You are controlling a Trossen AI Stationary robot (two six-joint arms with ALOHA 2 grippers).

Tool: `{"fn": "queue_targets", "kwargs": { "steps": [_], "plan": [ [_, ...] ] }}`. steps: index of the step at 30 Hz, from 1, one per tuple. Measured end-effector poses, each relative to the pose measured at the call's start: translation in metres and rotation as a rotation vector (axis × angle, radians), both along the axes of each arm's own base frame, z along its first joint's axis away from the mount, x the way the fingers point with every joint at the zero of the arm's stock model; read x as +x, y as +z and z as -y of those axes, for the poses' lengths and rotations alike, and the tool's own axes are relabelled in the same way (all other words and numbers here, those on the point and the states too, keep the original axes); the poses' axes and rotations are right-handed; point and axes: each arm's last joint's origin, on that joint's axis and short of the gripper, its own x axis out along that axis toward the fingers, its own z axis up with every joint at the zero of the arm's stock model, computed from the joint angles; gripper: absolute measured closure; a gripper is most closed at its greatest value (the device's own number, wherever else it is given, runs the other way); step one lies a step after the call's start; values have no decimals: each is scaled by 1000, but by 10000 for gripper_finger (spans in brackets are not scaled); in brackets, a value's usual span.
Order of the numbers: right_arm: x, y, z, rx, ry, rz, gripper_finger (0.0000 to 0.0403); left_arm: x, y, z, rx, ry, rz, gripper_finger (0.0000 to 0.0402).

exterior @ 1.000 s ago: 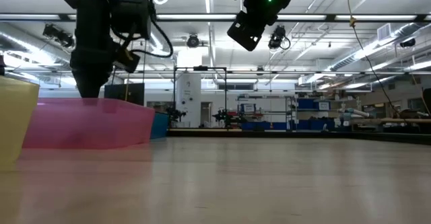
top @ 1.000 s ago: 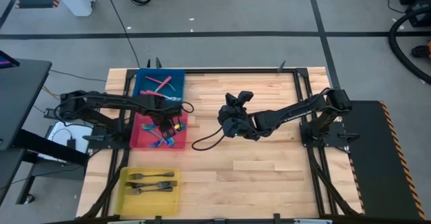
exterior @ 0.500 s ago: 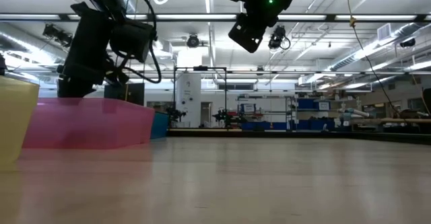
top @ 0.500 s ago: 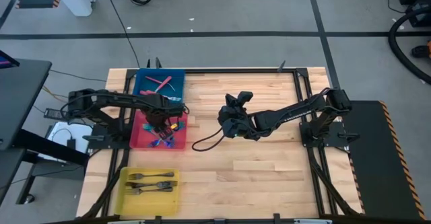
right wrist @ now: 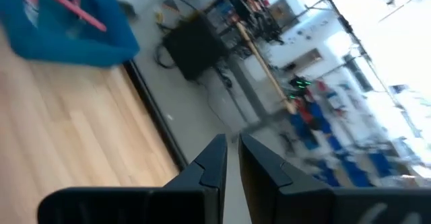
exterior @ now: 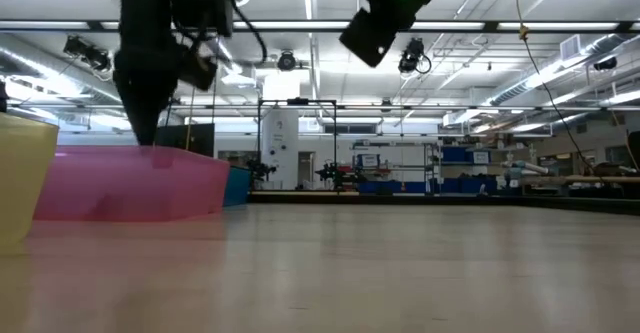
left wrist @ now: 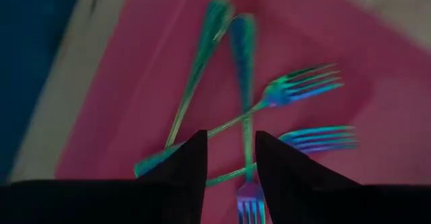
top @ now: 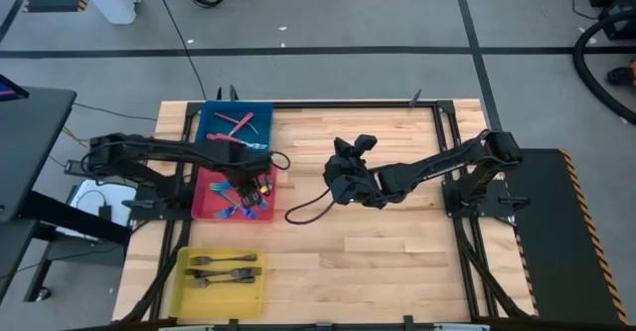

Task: Sort silverware by color (type)
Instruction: Return to Home Position

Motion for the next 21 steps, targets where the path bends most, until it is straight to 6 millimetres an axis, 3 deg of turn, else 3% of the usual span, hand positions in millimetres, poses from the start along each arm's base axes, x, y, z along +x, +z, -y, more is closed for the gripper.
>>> {"fn": "queue_targets", "kwargs": {
  "steps": [7, 13, 17, 21],
  "plan": [
    [-23, 39, -5, 209, 202, 139, 355, -9, 47, 19, 70, -114, 333, 276],
    [-65, 71, 2, 332, 292, 307, 355, -42, 78, 31, 270, -118, 578, 276],
    [-100, 68, 8, 383, 289, 405, 356, -64, 87, 37, 364, -93, 719, 276],
    [-129, 44, 13, 443, 369, 484, 356, -79, 81, 41, 386, -117, 852, 276]
  ]
}}
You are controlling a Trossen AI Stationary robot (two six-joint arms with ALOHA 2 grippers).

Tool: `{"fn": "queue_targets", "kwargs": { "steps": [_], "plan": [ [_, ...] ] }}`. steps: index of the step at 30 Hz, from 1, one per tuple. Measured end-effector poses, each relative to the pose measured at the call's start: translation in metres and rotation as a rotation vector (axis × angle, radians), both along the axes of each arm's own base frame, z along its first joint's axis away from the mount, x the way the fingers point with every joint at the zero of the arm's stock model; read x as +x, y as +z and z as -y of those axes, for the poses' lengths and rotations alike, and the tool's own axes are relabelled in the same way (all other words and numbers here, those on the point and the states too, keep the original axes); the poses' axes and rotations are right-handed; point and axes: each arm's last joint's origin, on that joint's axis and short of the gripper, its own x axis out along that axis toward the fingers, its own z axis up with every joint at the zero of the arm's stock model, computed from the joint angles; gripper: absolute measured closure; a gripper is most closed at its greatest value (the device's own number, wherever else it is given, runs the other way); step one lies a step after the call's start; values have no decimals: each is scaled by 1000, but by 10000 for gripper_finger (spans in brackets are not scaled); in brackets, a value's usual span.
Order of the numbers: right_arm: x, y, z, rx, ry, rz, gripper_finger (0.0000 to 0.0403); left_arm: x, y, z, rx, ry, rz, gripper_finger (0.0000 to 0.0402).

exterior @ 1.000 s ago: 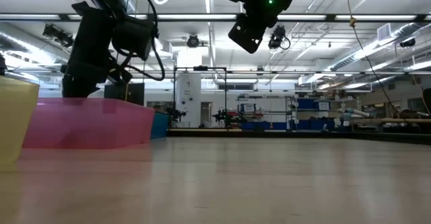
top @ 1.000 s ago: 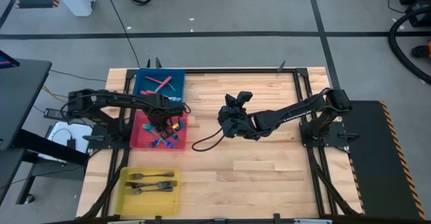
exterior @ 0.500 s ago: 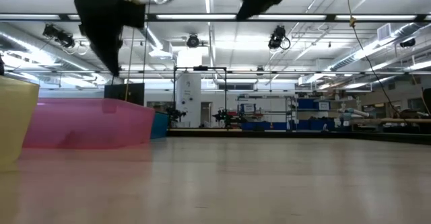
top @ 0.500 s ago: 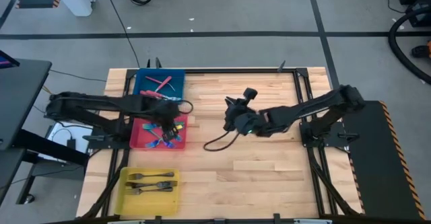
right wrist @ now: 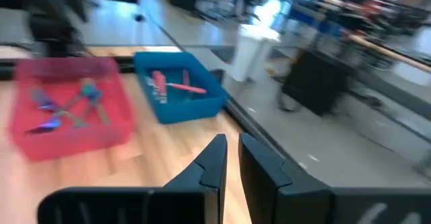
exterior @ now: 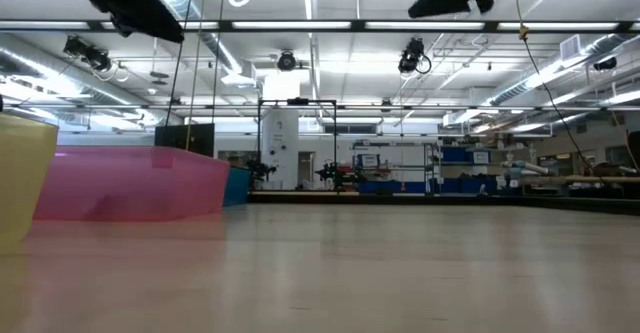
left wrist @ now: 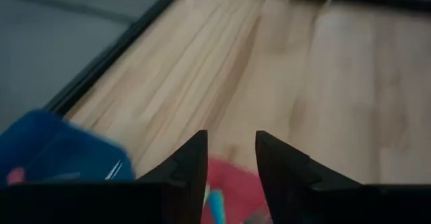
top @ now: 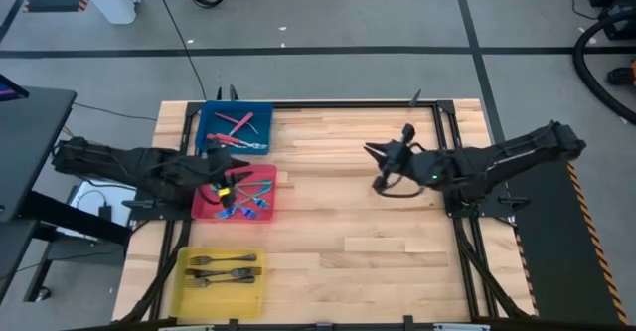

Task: Sort silverware by color (type)
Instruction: Return to Home Position

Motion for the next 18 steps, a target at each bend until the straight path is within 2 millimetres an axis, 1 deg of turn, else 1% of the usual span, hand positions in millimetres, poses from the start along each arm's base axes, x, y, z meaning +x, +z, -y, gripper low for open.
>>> {"fn": "queue_targets", "kwargs": {
  "steps": [2, 7, 9, 12, 14, 16, 18],
  "plan": [
    [-12, -13, 2, 15, 55, 51, 356, -4, -4, 1, 5, -22, 78, 276],
    [-36, -38, 5, 15, 146, 193, 356, -13, -31, 2, 9, -61, 173, 276],
    [-44, -48, 6, -5, 171, 207, 356, -15, -42, 3, 6, -85, 190, 276],
    [-53, -63, 7, 11, 204, 227, 356, -17, -60, 4, -6, -159, 196, 276],
    [-56, -72, 7, 30, 230, 230, 356, -16, -66, 6, -6, -211, 220, 276],
    [-59, -82, 7, 36, 254, 221, 356, -18, -78, 6, 8, -238, 196, 276],
    [-60, -90, 7, 39, 273, 209, 356, -18, -86, 6, 9, -240, 203, 276]
  ]
}}
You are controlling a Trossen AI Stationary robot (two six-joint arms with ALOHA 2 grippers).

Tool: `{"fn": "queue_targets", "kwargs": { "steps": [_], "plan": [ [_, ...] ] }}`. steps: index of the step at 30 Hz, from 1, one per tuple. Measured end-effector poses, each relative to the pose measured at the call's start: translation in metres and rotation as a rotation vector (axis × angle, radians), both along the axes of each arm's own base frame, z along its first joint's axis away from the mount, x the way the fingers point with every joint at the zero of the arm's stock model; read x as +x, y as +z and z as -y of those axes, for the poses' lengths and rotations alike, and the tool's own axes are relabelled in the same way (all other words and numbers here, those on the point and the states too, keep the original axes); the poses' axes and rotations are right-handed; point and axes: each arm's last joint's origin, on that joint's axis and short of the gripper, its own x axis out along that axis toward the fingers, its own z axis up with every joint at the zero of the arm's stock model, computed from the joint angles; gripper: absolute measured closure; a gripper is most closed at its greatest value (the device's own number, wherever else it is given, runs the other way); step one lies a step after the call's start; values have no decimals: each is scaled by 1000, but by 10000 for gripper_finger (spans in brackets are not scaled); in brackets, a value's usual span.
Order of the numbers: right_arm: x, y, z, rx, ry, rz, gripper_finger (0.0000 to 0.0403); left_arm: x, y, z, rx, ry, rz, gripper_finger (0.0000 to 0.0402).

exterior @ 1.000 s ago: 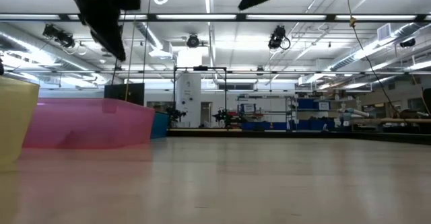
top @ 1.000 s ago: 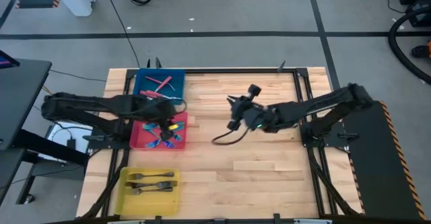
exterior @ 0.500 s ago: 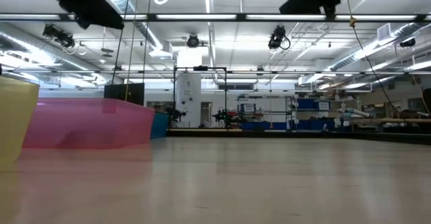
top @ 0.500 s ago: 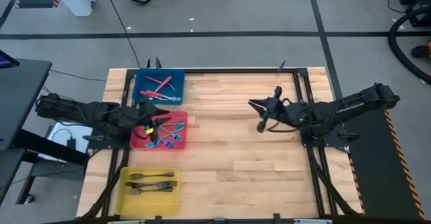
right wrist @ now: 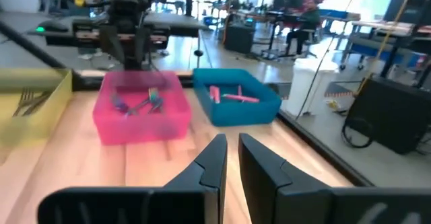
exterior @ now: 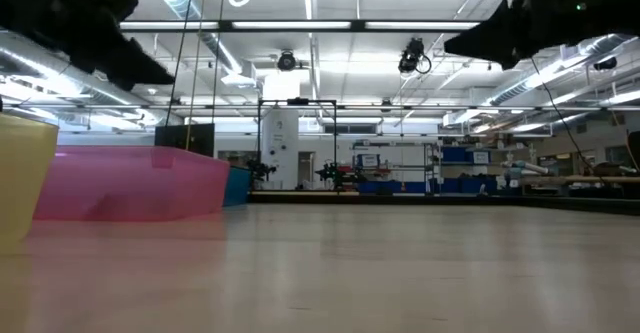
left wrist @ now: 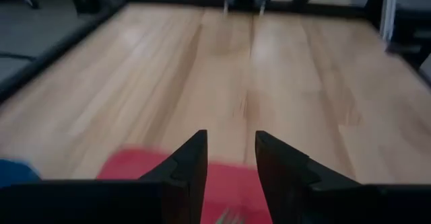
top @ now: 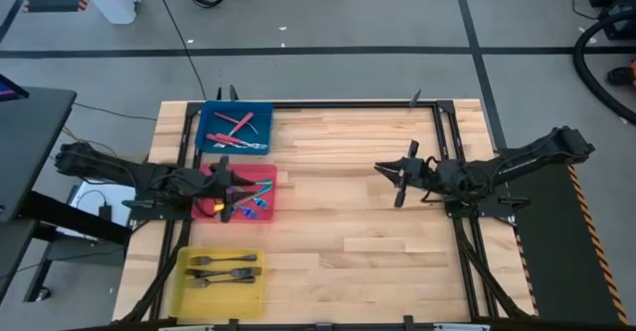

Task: Sort silverware by color (type)
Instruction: Return to Home Position

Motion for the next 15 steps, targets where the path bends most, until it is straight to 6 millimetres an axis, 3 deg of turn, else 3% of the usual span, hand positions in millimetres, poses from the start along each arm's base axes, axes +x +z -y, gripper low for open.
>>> {"fn": "queue_targets", "kwargs": {
  "steps": [6, 15],
  "plan": [
    [-4, -16, -1, 13, 86, -14, 356, -3, -25, -1, -9, 4, -20, 276],
    [-10, -37, -3, 8, 183, -70, 356, -6, -43, -1, -7, 5, -36, 276]
  ]
}}
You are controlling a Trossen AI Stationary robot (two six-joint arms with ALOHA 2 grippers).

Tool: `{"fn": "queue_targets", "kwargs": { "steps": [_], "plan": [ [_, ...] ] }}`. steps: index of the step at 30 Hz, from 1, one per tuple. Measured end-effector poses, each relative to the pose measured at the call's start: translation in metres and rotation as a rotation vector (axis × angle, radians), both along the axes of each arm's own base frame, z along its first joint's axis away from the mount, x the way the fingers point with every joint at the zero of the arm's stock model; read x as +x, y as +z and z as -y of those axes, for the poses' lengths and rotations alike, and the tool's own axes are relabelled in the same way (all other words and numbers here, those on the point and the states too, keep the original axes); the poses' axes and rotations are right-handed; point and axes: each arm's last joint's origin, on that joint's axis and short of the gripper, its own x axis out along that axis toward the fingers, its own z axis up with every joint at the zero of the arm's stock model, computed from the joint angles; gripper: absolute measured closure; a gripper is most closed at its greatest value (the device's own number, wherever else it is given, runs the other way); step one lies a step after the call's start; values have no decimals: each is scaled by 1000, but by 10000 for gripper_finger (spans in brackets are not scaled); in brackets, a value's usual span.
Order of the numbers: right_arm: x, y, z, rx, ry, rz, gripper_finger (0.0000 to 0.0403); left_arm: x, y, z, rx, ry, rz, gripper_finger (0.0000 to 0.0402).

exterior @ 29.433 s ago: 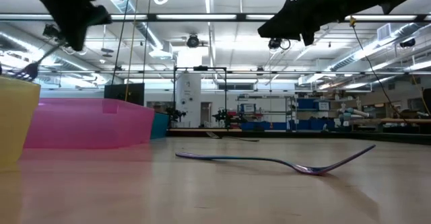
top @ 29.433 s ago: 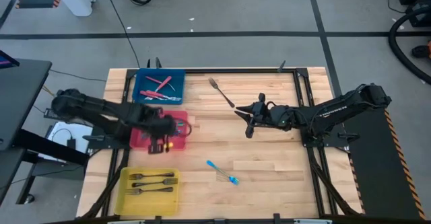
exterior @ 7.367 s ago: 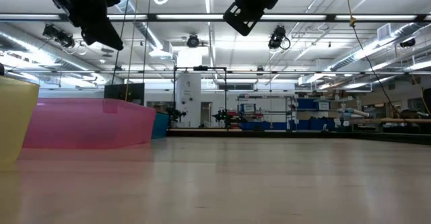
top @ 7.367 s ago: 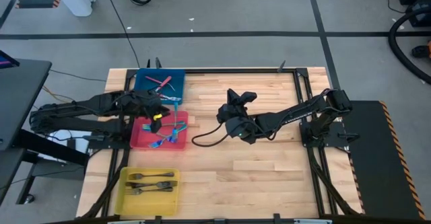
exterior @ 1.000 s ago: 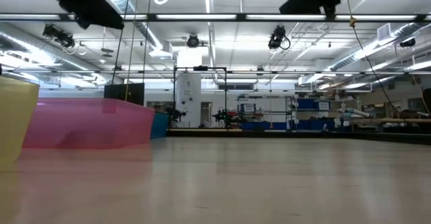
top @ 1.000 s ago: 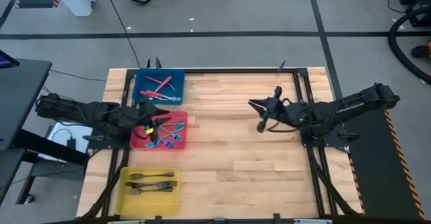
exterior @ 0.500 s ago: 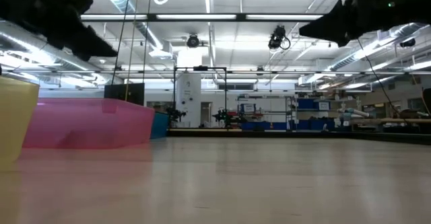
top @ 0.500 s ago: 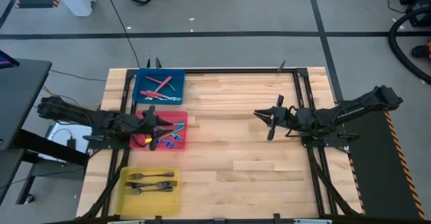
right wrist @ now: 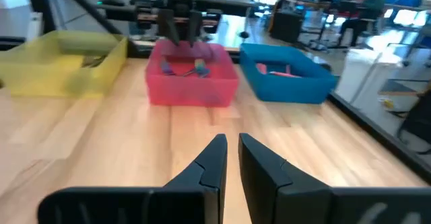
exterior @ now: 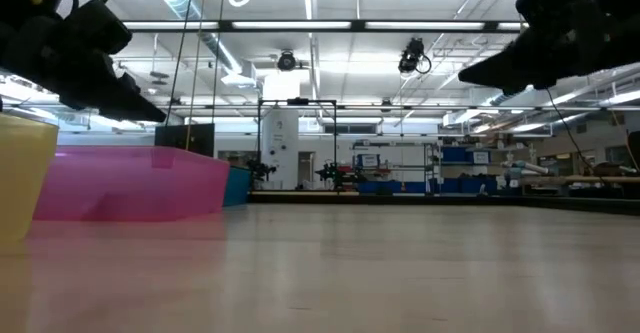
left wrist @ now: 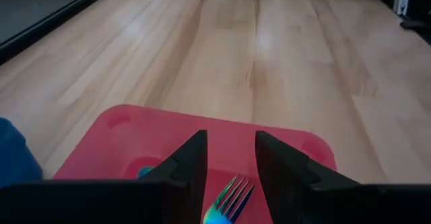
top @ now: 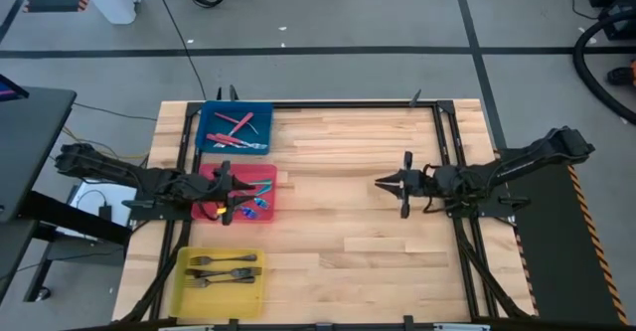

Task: Sort silverware by color (type)
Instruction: Return to Home Position

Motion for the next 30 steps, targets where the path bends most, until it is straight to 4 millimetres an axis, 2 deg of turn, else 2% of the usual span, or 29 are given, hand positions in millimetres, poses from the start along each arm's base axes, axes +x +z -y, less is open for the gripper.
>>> {"fn": "queue_targets", "kwargs": {
  "steps": [12, 21, 30],
  "plan": [
    [-15, -30, 2, 32, 38, 11, 356, 0, -3, 0, 44, -17, -14, 276],
    [-15, -32, 0, 34, 115, -12, 356, 0, -2, 0, 41, -15, -1, 276],
    [-18, -44, 0, 27, 110, -135, 356, -3, -9, -1, 12, 4, -75, 276]
  ]
}}
